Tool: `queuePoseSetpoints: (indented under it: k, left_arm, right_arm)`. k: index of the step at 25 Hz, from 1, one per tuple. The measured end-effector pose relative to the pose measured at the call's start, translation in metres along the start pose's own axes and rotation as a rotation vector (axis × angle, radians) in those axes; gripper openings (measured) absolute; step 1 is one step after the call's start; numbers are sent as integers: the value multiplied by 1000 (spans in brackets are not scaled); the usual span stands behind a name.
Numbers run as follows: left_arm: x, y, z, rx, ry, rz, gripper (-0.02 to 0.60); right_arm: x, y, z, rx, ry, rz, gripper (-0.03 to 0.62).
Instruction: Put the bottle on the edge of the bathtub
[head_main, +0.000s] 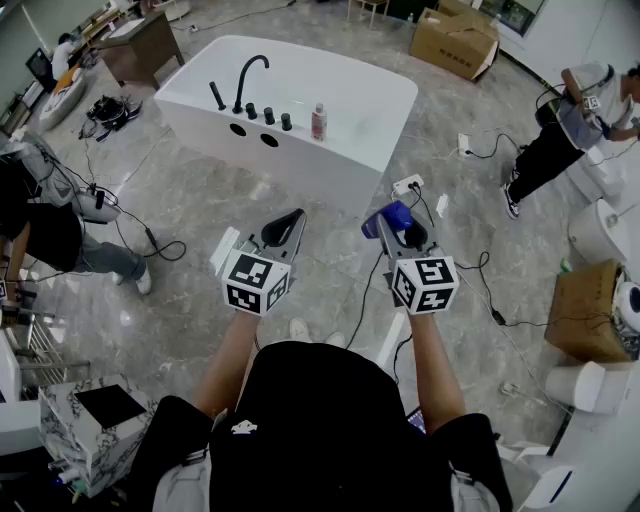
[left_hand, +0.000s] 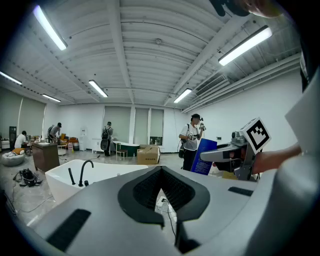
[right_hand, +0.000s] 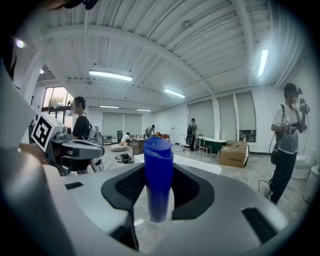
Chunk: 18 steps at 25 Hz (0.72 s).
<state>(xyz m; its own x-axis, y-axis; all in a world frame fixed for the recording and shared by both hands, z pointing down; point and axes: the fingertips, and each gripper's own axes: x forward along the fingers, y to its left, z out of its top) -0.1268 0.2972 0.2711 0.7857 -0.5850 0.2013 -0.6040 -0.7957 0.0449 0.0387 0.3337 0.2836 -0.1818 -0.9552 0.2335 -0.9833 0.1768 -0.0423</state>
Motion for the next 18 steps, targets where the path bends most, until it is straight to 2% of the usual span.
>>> queuePoseSetpoints:
  k: [18]
  left_arm:
    - [5,-44,-21,-18,6,27,12]
  right_arm:
    - [-24,-25,-25,-2,8,40,163]
